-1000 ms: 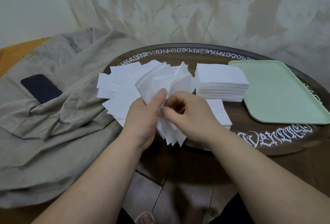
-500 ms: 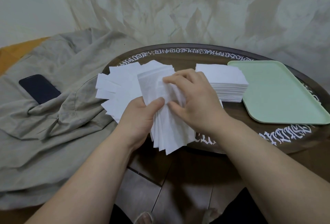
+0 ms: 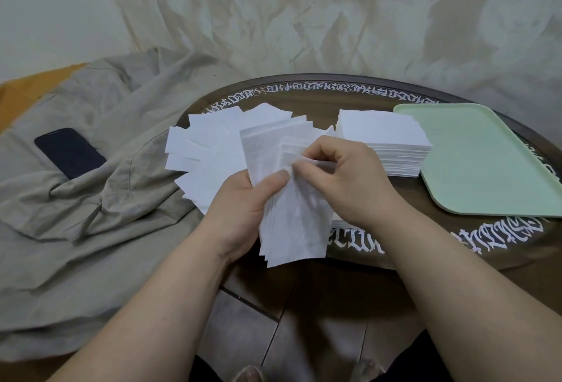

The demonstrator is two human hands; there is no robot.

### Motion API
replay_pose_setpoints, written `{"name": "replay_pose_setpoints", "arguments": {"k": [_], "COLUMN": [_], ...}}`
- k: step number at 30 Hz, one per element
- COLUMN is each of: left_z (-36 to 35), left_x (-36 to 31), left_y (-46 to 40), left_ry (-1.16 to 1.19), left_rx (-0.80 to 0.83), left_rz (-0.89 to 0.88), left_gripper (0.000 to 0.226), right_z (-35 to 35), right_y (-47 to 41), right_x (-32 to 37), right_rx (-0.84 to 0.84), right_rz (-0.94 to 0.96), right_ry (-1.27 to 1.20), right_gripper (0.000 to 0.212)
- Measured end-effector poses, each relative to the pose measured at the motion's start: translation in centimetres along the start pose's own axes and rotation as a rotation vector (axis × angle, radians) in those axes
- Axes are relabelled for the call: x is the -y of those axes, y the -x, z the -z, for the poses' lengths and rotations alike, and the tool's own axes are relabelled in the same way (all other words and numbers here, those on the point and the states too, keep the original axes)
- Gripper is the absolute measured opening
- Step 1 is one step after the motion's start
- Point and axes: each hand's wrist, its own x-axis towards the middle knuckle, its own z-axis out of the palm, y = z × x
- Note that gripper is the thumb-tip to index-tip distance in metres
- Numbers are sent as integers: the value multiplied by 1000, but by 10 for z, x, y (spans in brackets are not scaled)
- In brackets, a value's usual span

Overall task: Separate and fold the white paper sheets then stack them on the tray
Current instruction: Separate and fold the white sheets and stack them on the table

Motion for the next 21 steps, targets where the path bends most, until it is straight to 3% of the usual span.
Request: {"name": "replay_pose_setpoints", "arguments": {"k": [17, 21], "left_z": [-6, -5], "left_x": [1, 2], "left_y": [4, 5], "left_ry": [-44, -122], "left_rx": [2, -32], "left_rz": [-15, -21], "left_gripper": [18, 14], "right_z": [1, 0], "right_y": [-2, -2], "right_x": [-2, -2], "right_rx": [-78, -117], "right_rz": [-35, 65], "right_ry": [-88, 78], "right_gripper": [22, 6]}}
